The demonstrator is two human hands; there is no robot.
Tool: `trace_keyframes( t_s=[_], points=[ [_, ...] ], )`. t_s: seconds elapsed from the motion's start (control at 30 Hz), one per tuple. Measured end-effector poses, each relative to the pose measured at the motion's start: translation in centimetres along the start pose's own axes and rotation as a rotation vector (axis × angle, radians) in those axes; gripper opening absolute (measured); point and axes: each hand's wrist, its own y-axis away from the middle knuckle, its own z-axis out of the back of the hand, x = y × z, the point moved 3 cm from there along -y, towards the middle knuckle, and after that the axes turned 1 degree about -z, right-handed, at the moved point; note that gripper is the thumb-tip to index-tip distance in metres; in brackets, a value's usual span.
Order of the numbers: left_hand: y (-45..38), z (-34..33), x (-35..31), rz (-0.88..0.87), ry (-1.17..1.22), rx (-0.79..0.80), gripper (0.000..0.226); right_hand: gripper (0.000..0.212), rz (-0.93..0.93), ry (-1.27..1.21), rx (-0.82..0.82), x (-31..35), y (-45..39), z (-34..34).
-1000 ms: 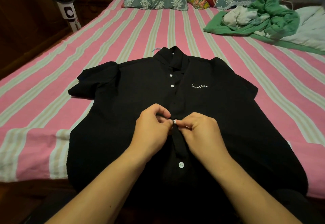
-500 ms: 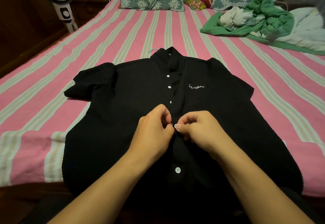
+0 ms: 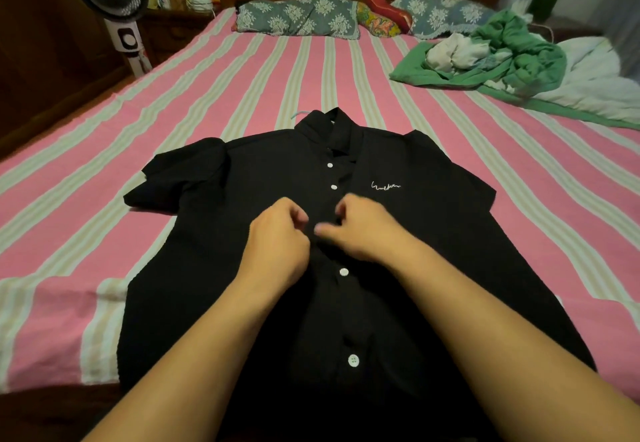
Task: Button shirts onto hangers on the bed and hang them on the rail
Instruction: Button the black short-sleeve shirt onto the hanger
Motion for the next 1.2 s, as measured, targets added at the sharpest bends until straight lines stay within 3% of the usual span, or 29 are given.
trace_keyframes(
  t_s=[0.07, 0.13, 0.23, 0.33, 0.4, 0.57, 0.7, 0.8, 0.9, 1.03, 1.2],
  points=[
    [-1.1, -1.1, 0.5, 0.077, 0.204, 0.075, 0.034, 0.064, -0.108, 0.126, 0.1, -1.0, -1.0, -1.9],
    [-2.1, -2.6, 1.4, 0.118, 0.214, 0.224, 0.036, 0.036, -0.182, 0.059, 0.053, -2.8, -1.6, -1.9],
    [-3.5, -3.9, 2.1, 0.185, 0.198, 0.306, 0.031, 0.005, -0.294, -0.349, -0.04, -5.6, -1.5, -1.7],
    [-5.1, -4.3, 1.4, 0.146, 0.061, 0.319, 0.016, 0.02, -0.34, -0.865, -0.065, -6.9, -1.4, -1.5],
    [-5.6, -4.7, 0.5, 0.072, -0.074, 0.3, 0.009, 0.023, -0.361, -0.988, -0.012, -6.9, -1.5, -1.3],
    [-4.6, -6.4, -0.8, -0.066, -0.299, 0.181, 0.015, 0.012, -0.324, -1.082, 0.138, -6.9, -1.5, -1.3],
    [-4.6, -6.3, -1.0, -0.075, -0.243, 0.169, 0.004, 0.006, -0.396, -1.192, 0.155, -7.1, -1.3, -0.9],
    [-4.9, -5.7, -0.9, -0.023, -0.082, 0.167, 0.014, 0.008, -0.376, -1.188, 0.135, -6.6, -1.4, -0.9],
    [-4.6, -5.2, -0.9, 0.104, 0.24, 0.17, 0.013, 0.006, -0.335, -1.133, 0.058, -5.9, -1.4, -1.0],
    [-4.0, -5.0, -0.7, 0.241, 0.548, 0.178, 0.009, 0.019, -0.225, -0.973, -0.093, -4.3, -1.1, -2.2],
    [-3.5, -5.1, -0.4, 0.259, 0.645, 0.181, 0.004, 0.019, -0.208, -0.915, -0.207, -3.2, -1.3, -3.5]
  ],
)
